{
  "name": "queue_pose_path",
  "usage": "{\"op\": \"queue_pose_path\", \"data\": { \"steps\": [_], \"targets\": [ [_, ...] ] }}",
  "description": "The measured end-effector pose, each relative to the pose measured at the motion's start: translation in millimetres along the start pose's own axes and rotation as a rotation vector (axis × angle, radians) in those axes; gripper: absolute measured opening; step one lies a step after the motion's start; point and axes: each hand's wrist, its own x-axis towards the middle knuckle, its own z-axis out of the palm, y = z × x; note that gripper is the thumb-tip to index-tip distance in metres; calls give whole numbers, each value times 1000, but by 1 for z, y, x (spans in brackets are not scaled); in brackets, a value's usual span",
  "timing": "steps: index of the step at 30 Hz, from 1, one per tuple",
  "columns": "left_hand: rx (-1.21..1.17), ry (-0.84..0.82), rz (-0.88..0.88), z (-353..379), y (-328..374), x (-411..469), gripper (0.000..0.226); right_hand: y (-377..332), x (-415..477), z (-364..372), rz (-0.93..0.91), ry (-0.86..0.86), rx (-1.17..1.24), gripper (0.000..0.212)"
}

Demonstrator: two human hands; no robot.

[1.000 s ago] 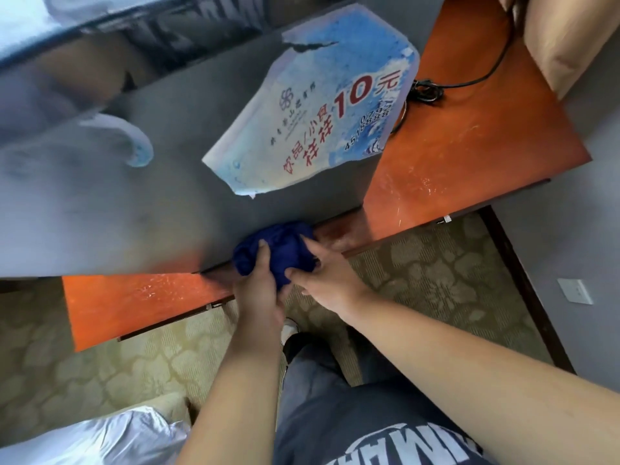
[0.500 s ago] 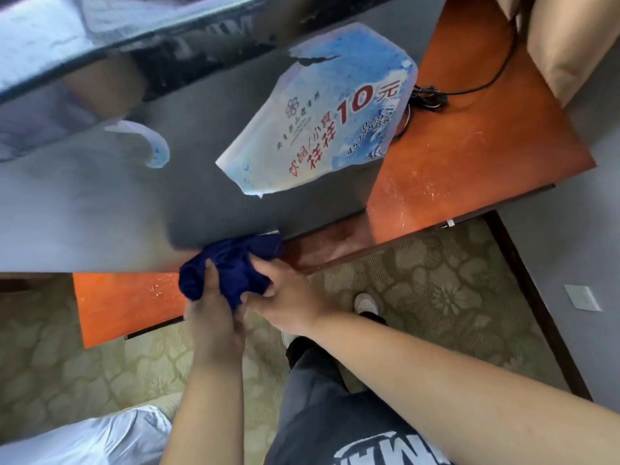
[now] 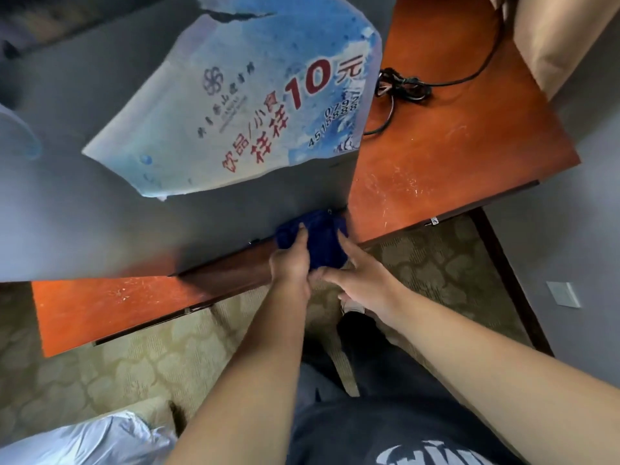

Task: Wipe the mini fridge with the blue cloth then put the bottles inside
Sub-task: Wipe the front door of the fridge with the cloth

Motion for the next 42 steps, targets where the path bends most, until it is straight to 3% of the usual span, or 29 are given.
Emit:
{"op": "queue_pose_path", "data": {
  "steps": [3,9,21,25,28,32,37,42],
  "targets": [
    [28,-59,-41,54,-5,-5,43,9,-1,-39,-11,144,50,73],
    [-92,-110,-124,79,-12,-7,53,10,1,-64,19,123,53,78],
    [-367,-50,-154,-63,-14,49,63,-22,6,57,59,-62,-167,70],
    [-412,-2,-123,-119,-9,58,50,-26,7,109,49,-99,-195,74],
    [-481,50,-113,-168,-4,62,70,-31,5,153,9,-165,-194,72],
    [-432,235,-91,-237,13,65,41,-45,8,202,-16,-189,-266,73],
    [-380,166,-108,-251,24,56,47,-44,2,231,-9,-145,-264,78],
    [-226,-41,-66,-204,35,32,57,-30,-24,213,30,103,-130,75]
  ]
}}
